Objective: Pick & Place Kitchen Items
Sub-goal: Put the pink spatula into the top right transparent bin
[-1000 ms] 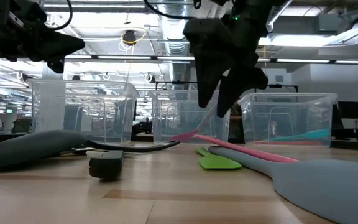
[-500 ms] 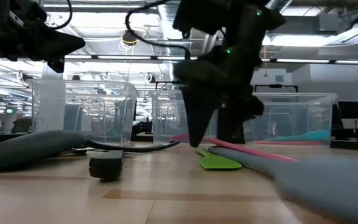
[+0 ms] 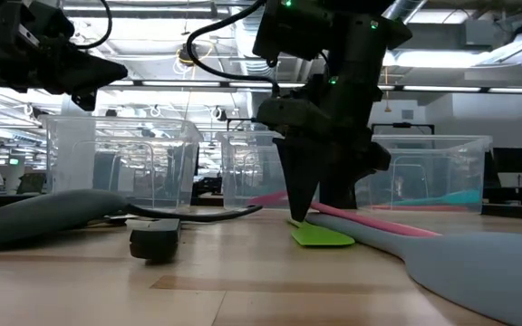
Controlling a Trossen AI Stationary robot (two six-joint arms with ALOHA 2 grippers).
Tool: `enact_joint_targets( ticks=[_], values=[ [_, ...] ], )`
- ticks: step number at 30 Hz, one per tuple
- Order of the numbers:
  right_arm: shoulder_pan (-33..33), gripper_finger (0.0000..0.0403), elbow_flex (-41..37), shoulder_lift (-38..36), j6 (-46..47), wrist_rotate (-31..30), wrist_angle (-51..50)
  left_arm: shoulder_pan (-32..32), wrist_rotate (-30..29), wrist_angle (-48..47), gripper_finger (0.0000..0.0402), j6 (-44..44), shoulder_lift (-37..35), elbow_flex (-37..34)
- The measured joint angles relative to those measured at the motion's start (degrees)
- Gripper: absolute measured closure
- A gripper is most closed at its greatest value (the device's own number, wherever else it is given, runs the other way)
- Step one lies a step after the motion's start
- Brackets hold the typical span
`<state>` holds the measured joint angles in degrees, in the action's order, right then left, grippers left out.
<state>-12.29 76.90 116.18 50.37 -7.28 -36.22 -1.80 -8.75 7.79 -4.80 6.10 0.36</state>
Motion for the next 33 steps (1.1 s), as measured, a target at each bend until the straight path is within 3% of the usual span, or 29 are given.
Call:
enact_joint_targets(
  ticks=[15,33],
  values=[
    [0.04,0.0267,0.02,-0.11,-2.22,1.00,0.21,0.01,0.01,0.16,0.0400,-0.01,1.96,0.00],
    [-0.04,0.0282,0.28,-2.19,-6.71,3.18,-1.43,0.00,0.04,0.46,0.0400,-0.02,1.95,0.00]
  ],
)
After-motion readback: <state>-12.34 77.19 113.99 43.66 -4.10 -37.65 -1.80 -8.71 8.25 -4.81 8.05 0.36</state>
